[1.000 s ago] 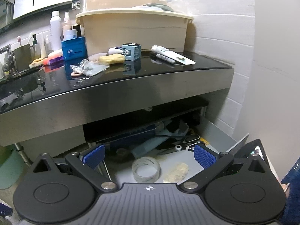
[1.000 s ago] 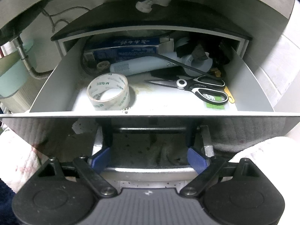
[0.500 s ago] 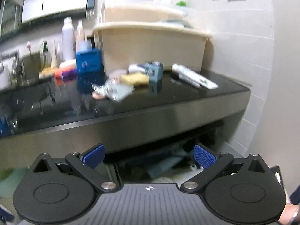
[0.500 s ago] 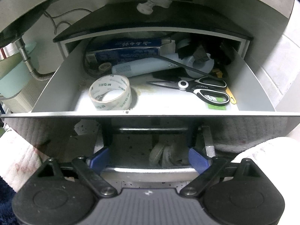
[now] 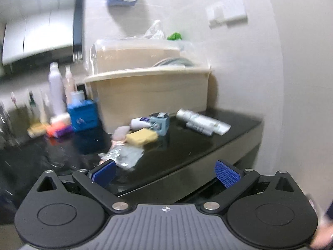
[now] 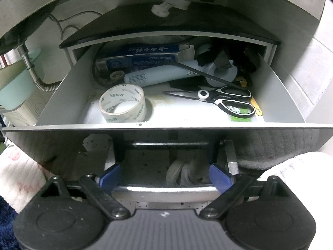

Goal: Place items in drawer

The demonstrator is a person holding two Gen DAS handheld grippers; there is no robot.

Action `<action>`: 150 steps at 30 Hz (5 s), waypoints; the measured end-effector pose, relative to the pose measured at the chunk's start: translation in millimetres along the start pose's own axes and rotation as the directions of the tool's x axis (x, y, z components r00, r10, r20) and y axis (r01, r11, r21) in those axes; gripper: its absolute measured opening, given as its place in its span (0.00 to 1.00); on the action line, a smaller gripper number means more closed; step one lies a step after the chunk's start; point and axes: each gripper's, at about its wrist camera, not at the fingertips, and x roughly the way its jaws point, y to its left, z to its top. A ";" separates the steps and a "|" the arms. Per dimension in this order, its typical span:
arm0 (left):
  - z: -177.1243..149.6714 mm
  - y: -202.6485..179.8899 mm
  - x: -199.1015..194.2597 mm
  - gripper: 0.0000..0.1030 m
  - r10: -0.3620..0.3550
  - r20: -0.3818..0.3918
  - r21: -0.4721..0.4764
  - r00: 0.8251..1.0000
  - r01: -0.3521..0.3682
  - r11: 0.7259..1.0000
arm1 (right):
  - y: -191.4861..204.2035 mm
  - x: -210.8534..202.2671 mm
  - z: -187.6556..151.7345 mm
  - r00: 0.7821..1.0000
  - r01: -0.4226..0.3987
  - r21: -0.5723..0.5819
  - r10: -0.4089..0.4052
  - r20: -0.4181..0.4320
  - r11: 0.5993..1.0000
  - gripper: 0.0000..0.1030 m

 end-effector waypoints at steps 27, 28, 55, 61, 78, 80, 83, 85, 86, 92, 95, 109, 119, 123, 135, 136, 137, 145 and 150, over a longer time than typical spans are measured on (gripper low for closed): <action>30.9 51.6 50.3 0.99 -0.029 -0.001 0.069 1.000 0.029 0.997 | -12.6 -37.6 -0.2 0.993 -0.064 0.059 0.058 0.106 0.996 0.89; 30.4 50.8 53.5 0.98 -0.029 -0.008 0.095 1.000 0.029 0.995 | -14.4 -43.1 -0.7 0.990 -0.072 0.061 0.064 0.126 0.995 0.89; 15.5 71.1 97.4 0.51 0.039 -0.118 0.010 0.992 -0.038 0.999 | -22.5 -127.9 -18.3 0.879 -0.254 0.052 0.208 0.430 0.966 0.89; 13.0 69.5 98.4 0.30 0.086 -0.111 0.041 0.990 -0.082 0.996 | -21.9 -127.0 -17.5 0.881 -0.255 0.057 0.207 0.425 0.965 0.89; 15.5 78.7 86.6 0.04 0.044 -0.052 -0.013 0.998 -0.044 0.999 | -23.5 -126.1 -20.5 0.887 -0.257 0.072 0.206 0.415 0.964 0.89; 20.9 77.2 80.0 0.04 0.030 -0.033 -0.015 0.999 -0.031 0.999 | -23.5 -126.1 -20.2 0.886 -0.258 0.072 0.206 0.416 0.963 0.89; 27.7 72.9 71.3 0.04 0.020 -0.008 -0.003 1.000 -0.020 1.000 | -23.5 -126.0 -20.6 0.885 -0.260 0.072 0.208 0.416 0.963 0.89; 30.9 70.2 67.0 0.04 0.016 0.000 0.006 1.000 -0.016 1.000 | -23.5 -126.0 -20.9 0.885 -0.262 0.073 0.209 0.416 0.962 0.89; 32.0 69.2 64.9 0.04 0.012 0.003 0.007 1.000 -0.012 1.000 | -23.5 -125.9 -21.0 0.885 -0.262 0.073 0.210 0.416 0.962 0.89; 34.1 56.9 56.5 0.04 -0.028 0.005 0.029 1.000 0.028 0.999 | -23.5 -125.8 -21.8 0.884 -0.267 0.073 0.214 0.416 0.961 0.89; 28.8 51.7 61.2 0.04 -0.037 -0.010 0.040 0.999 0.038 0.998 | -23.5 -125.7 -22.2 0.883 -0.269 0.073 0.216 0.416 0.960 0.89; 11.4 53.9 79.8 0.26 -0.102 -0.106 0.032 0.989 0.106 0.994 | -22.0 -124.2 -19.7 0.887 -0.276 0.075 0.224 0.404 0.958 0.89; 19.0 52.9 73.0 0.36 -0.085 -0.133 0.023 0.987 0.089 0.996 | -19.9 -124.4 -19.5 0.886 -0.280 0.067 0.231 0.402 0.958 0.89; 18.1 54.2 74.4 0.28 -0.073 -0.157 0.020 0.985 0.077 0.997 | -19.1 -124.5 -19.4 0.886 -0.281 0.064 0.233 0.401 0.958 0.89; 12.8 50.0 80.4 0.05 -0.052 -0.189 0.047 0.981 0.062 0.997 | -20.9 -123.3 -19.1 0.889 -0.281 0.069 0.232 0.395 0.957 0.89; 13.0 48.8 79.8 0.04 -0.048 -0.185 0.054 0.982 0.059 0.997 | -21.2 -123.5 -19.0 0.888 -0.281 0.070 0.232 0.396 0.957 0.89; 13.4 48.2 79.1 0.04 -0.046 -0.180 0.055 0.983 0.057 0.997 | -21.5 -123.6 -18.9 0.888 -0.281 0.071 0.231 0.397 0.957 0.89; 29.1 41.9 67.4 0.04 -0.072 -0.119 0.050 0.990 0.078 0.996 | -23.9 -124.5 -17.9 0.885 -0.281 0.077 0.228 0.406 0.956 0.89; 36.5 30.5 58.9 0.04 -0.121 -0.104 0.045 0.987 0.126 0.991 | -25.4 -125.1 -17.3 0.883 -0.282 0.081 0.226 0.411 0.956 0.89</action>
